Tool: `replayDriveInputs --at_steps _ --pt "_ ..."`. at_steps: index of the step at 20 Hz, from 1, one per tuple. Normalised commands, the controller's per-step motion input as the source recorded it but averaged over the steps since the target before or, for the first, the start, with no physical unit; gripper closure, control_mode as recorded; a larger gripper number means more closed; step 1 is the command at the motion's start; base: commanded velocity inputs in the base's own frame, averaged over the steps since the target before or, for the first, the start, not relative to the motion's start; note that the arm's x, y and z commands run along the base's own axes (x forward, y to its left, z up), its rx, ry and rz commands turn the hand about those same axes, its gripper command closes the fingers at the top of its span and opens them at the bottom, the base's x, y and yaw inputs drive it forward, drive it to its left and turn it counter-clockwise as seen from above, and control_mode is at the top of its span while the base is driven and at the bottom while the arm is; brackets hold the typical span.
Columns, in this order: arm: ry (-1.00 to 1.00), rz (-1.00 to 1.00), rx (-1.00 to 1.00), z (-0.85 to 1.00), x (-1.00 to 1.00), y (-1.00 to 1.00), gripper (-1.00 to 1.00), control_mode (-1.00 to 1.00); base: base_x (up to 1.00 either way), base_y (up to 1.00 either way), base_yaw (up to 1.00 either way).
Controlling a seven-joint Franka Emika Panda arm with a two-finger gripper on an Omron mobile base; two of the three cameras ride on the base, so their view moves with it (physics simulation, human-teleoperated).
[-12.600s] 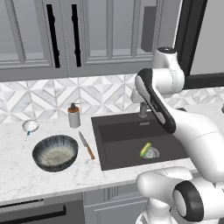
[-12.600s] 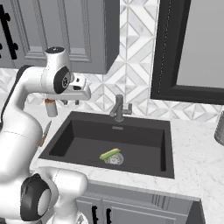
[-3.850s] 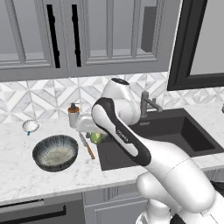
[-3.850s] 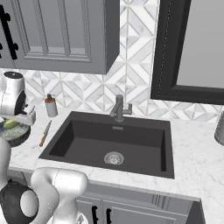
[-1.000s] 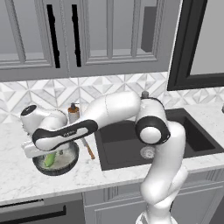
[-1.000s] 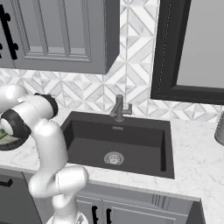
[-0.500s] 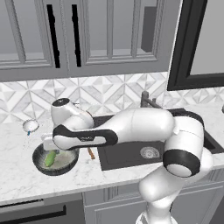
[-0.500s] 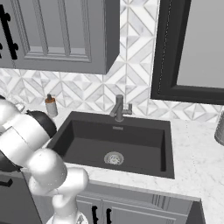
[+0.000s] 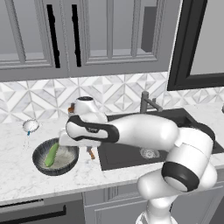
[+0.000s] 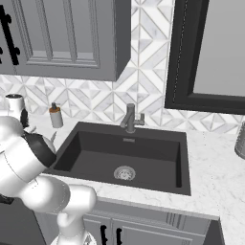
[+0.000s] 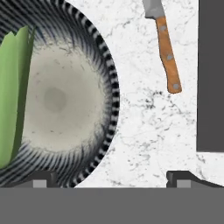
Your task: Pick the corn from the sink and place it in the bowl. Then pick the bowl and place it in the microwave. Then close the microwave door and press the start button.
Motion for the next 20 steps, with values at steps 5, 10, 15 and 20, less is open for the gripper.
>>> replayDriveInputs --at_steps 5,10,15,20 --pt "0.27 0.00 -0.01 0.00 0.63 0.01 -1.00 -1.00 0.00 0.00 0.00" --pt "0.05 0.00 -0.06 -0.08 0.35 0.18 -1.00 -1.00 0.00 0.00 0.00" --pt "0.00 0.00 -0.07 -0.22 0.25 0.26 -1.00 -1.00 0.00 0.00 0.00" --pt "0.00 0.00 0.00 -0.22 0.01 0.01 -1.00 -1.00 0.00 0.00 0.00"
